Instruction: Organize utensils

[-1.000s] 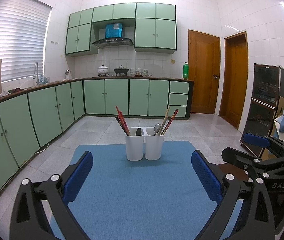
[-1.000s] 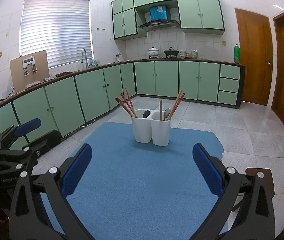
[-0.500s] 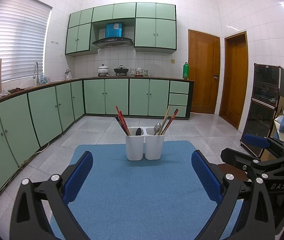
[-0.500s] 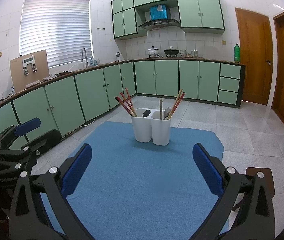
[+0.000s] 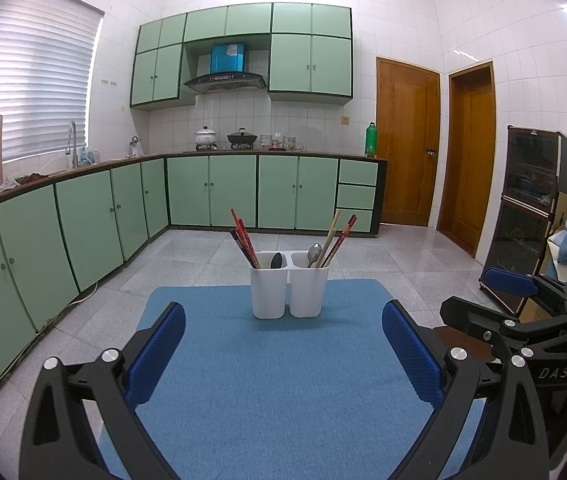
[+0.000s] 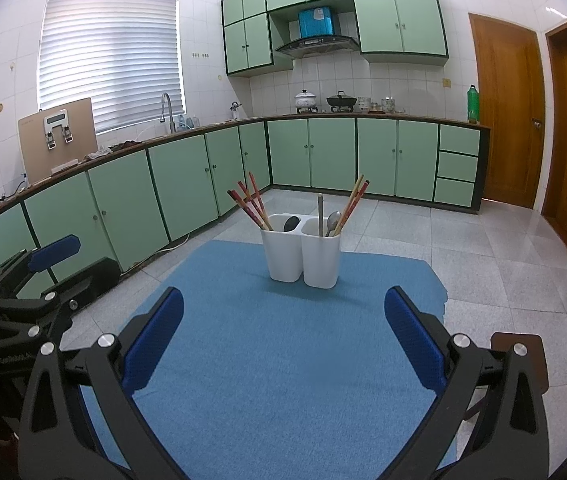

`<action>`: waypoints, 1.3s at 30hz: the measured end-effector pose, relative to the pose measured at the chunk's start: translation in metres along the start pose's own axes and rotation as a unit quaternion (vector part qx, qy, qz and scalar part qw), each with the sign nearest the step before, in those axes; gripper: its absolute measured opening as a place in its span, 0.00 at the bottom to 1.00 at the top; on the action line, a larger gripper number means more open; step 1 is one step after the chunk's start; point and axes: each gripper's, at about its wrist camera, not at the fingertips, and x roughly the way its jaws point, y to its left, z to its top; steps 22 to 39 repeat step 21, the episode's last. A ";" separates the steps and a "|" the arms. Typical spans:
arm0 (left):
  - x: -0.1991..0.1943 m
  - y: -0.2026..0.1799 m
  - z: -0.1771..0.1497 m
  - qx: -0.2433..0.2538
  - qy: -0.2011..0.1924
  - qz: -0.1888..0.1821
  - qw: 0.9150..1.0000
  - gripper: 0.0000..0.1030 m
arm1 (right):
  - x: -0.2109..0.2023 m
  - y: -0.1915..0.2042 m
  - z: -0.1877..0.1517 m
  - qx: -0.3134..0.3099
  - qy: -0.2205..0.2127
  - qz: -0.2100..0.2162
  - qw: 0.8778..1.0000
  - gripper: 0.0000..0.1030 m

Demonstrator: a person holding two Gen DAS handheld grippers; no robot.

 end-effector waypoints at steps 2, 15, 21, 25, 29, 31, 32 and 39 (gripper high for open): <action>0.000 0.000 -0.001 0.000 0.000 0.000 1.000 0.94 | 0.000 0.001 -0.001 0.000 0.000 0.000 1.000 0.95; 0.006 -0.002 0.001 -0.002 0.004 -0.003 1.000 0.94 | 0.002 -0.007 0.001 0.001 0.004 -0.001 1.000 0.95; 0.006 -0.002 -0.001 -0.003 0.007 -0.001 1.000 0.94 | 0.002 -0.009 0.000 0.003 0.005 -0.002 1.000 0.95; 0.006 -0.002 -0.001 -0.003 0.007 -0.001 1.000 0.94 | 0.002 -0.009 0.000 0.003 0.005 -0.002 1.000 0.95; 0.006 -0.002 -0.001 -0.003 0.007 -0.001 1.000 0.94 | 0.002 -0.009 0.000 0.003 0.005 -0.002 1.000 0.95; 0.006 -0.002 -0.001 -0.003 0.007 -0.001 1.000 0.94 | 0.002 -0.009 0.000 0.003 0.005 -0.002 1.000 0.95; 0.006 -0.002 -0.001 -0.003 0.007 -0.001 1.000 0.94 | 0.002 -0.009 0.000 0.003 0.005 -0.002 1.000 0.95; 0.006 -0.002 -0.001 -0.003 0.007 -0.001 1.000 0.94 | 0.002 -0.009 0.000 0.003 0.005 -0.002 1.000 0.95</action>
